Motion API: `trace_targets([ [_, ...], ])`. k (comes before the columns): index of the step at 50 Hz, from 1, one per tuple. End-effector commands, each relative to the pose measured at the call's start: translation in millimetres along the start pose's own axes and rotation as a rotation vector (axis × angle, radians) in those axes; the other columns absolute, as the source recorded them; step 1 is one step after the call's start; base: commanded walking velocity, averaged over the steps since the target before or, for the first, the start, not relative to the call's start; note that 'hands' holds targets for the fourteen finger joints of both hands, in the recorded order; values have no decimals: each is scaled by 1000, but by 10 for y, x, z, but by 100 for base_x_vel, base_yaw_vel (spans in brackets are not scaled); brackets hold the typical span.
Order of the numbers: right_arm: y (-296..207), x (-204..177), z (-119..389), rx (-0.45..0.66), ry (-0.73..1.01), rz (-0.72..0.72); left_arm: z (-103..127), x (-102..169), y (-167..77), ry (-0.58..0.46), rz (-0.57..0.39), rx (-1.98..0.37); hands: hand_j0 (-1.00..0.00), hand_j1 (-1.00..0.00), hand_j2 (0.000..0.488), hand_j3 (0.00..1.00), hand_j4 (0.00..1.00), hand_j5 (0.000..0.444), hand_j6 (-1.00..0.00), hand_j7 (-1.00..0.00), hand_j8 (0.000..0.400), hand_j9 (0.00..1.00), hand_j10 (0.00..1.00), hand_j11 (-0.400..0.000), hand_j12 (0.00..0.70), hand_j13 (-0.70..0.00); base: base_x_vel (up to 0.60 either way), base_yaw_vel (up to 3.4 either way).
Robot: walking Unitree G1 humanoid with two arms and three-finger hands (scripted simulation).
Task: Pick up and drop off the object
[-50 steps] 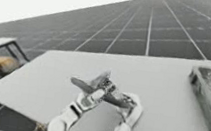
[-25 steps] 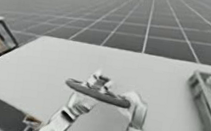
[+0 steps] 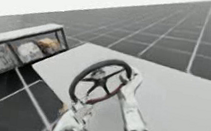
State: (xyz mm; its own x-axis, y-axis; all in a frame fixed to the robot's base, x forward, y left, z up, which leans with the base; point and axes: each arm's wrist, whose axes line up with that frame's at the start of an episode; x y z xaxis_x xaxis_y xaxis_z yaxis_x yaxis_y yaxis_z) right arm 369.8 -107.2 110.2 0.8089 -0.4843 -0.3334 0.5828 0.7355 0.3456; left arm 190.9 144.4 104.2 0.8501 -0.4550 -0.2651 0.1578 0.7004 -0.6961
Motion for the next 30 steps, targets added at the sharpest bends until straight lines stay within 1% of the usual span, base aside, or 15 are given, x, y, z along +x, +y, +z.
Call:
trace_targets([
  [1,64,87,78,-7,28,5,-56,-24,90,8,31,-13,0,0,0,1000,1000,0,0,0,0,1000,1000,-400,0,-700,23,162],
  [13,64,87,78,-7,28,5,-56,-24,90,8,31,-13,0,0,0,1000,1000,0,0,0,0,1000,1000,-400,0,-700,27,121],
  [30,64,87,78,-7,28,5,-56,-24,90,8,31,-13,0,0,0,1000,1000,0,0,0,0,1000,1000,-400,0,-700,36,66],
])
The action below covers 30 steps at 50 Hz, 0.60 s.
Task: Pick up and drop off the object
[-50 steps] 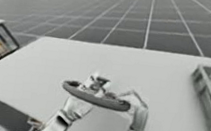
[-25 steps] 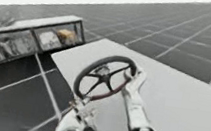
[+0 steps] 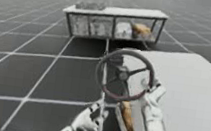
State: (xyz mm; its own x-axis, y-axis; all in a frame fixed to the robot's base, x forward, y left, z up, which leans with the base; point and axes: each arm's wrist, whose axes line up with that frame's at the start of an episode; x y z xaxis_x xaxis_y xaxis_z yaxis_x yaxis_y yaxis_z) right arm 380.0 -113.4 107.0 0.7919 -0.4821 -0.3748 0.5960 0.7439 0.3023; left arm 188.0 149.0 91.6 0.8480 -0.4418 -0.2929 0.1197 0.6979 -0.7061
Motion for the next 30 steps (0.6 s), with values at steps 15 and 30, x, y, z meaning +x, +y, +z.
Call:
trace_targets([
  [15,57,-41,70,33,-11,28,17,-13,-25,-4,2,14,0,0,0,1000,1000,0,0,0,0,1000,1000,-400,0,-700,47,28],
  [30,57,-41,70,33,-11,28,17,-13,-25,-4,2,14,0,0,0,1000,1000,0,0,0,0,1000,1000,-400,0,-700,54,11],
])
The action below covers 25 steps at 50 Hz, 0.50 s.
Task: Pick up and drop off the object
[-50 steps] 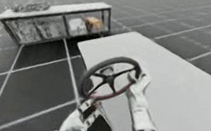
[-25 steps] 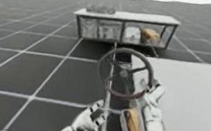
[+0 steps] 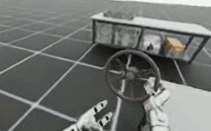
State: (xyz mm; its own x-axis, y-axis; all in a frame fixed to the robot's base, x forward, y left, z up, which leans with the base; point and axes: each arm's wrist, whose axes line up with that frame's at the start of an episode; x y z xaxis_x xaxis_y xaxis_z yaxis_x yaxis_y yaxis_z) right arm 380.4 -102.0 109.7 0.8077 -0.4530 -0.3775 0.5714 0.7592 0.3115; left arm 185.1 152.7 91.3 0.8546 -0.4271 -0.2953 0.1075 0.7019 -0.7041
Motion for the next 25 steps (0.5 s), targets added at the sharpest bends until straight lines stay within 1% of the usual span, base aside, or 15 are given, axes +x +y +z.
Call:
trace_targets([
  [1,-39,19,98,35,-26,-3,13,27,-50,6,-11,17,0,0,0,1000,1000,0,0,0,0,1000,1000,-400,0,-700,56,7],
  [25,-39,19,98,35,-26,-3,13,27,-50,6,-11,17,0,0,0,1000,1000,0,0,0,0,1000,1000,-400,0,-700,58,2],
])
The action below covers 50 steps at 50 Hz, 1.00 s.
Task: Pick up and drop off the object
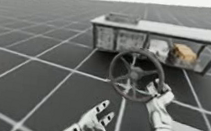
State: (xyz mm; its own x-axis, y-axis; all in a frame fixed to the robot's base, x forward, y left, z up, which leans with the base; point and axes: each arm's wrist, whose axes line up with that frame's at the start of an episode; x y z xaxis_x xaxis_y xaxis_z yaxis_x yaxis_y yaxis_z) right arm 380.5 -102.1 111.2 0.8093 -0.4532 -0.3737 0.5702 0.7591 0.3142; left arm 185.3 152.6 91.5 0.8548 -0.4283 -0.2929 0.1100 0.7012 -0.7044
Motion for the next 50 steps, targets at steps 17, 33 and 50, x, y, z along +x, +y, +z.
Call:
trace_targets([
  [17,-43,24,85,33,-22,-5,11,26,-48,7,-8,16,0,0,0,1000,1000,0,0,0,0,1000,1000,-400,0,-700,56,5],
  [33,-43,24,85,33,-22,-5,11,26,-48,7,-8,16,0,0,0,1000,1000,0,0,0,0,1000,1000,-400,0,-700,43,30],
  [50,-43,24,85,33,-22,-5,11,26,-48,7,-8,16,0,0,0,1000,1000,0,0,0,0,1000,1000,-400,0,-700,40,38],
])
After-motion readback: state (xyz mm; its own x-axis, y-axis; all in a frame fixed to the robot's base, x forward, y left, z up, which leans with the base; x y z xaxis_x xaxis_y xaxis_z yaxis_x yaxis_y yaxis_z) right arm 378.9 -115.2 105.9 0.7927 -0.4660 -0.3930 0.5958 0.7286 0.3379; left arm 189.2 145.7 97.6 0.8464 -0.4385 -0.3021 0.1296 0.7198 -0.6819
